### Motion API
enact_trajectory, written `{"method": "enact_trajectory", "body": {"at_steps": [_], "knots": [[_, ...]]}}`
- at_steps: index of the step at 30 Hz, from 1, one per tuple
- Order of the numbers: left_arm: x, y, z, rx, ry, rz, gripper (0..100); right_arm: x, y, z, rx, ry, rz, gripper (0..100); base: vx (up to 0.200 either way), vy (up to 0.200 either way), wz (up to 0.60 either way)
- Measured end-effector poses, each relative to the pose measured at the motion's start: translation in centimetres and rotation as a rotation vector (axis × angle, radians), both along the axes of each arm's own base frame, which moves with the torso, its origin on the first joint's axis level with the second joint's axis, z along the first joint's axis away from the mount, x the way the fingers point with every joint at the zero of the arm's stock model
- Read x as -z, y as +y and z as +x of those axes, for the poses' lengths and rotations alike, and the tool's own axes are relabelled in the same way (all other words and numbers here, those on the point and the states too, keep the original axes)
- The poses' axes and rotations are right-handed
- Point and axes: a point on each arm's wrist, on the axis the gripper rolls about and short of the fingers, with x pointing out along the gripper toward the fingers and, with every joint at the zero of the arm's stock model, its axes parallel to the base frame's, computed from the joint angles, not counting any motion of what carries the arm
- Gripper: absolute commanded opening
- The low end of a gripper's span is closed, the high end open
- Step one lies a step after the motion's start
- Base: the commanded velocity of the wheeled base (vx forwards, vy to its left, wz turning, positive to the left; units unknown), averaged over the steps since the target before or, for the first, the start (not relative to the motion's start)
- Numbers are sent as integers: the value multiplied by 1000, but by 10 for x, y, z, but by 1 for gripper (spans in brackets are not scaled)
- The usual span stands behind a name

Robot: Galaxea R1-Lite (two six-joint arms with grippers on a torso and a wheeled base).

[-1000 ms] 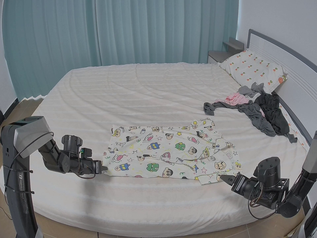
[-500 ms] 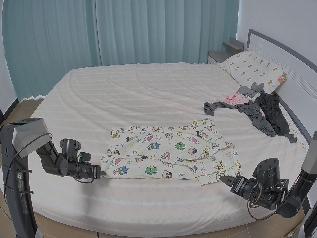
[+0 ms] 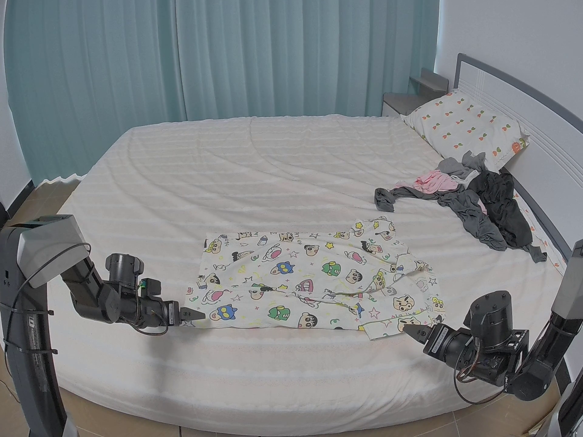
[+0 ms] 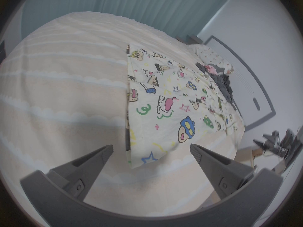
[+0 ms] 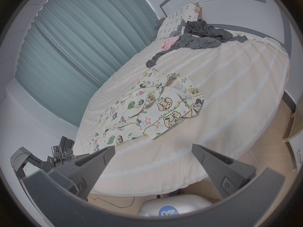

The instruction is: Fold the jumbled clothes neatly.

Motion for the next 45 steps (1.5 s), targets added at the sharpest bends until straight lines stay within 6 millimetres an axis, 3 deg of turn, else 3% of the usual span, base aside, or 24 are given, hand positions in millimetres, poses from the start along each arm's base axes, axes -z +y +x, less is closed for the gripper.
{"method": "enact_trajectory", "body": {"at_steps": [7,15,19,28,45], "knots": [[-25,-8,-14,-262,115,-138,100,0,0,0,-1,2,3,100,0,0,0],[-41,-41,-37,-487,257,-280,100,2,0,1,1,3,10,100,0,0,0],[-44,-59,-41,-507,188,-253,100,2,0,2,7,4,16,100,0,0,0],[-23,-90,-43,-550,69,-99,100,4,1,5,12,-22,32,100,0,0,0],[8,-116,-30,-628,-10,72,100,11,0,4,14,-78,53,100,0,0,0]]}}
